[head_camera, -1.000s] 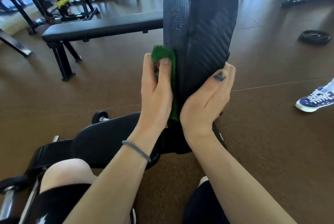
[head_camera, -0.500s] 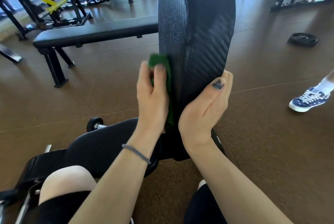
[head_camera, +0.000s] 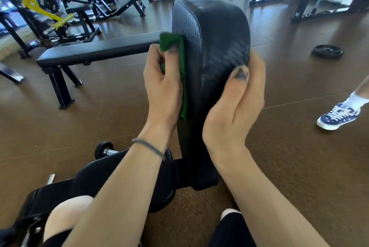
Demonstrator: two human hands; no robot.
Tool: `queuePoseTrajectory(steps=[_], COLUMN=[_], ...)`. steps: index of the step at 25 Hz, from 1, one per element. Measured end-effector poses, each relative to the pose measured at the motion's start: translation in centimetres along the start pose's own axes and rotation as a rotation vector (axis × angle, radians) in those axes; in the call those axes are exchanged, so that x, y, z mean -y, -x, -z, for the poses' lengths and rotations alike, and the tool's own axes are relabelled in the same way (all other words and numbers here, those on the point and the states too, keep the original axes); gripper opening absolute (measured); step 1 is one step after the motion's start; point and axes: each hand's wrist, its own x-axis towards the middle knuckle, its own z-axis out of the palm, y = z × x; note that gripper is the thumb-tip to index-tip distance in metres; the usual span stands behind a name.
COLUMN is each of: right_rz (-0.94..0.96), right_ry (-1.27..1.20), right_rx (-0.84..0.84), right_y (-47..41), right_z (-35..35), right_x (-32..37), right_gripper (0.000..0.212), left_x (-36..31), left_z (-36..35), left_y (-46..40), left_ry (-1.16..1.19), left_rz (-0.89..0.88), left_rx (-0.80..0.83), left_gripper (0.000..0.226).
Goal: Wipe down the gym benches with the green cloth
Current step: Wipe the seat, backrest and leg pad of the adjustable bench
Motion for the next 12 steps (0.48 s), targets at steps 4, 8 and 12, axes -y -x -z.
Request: queuePoseTrajectory(steps=[4,8,12], right_rz=[0.015,0.037,0.026], right_ry=[0.031,0.040,0.042], right_rx=[-0.025,-0.057,-0.050], right_y=[-0.5,-0.3,-0.1], right_z=[-0.7,-0.5,-0.5], right_x=[0.6,0.2,0.3], right_gripper=[0.046,0.046,0.047], left_x=[6.1,3.0,1.0], left_z=[2.0,1.3,-0.5], left_y=[1.0,0.7,-3.6], left_ry=[-0.105,-0.038,-0.016], left_rz=[0.389,0.228,0.038], left_rx=[0.001,0.000,-0.039], left_gripper=[0.057,0.064,0.034])
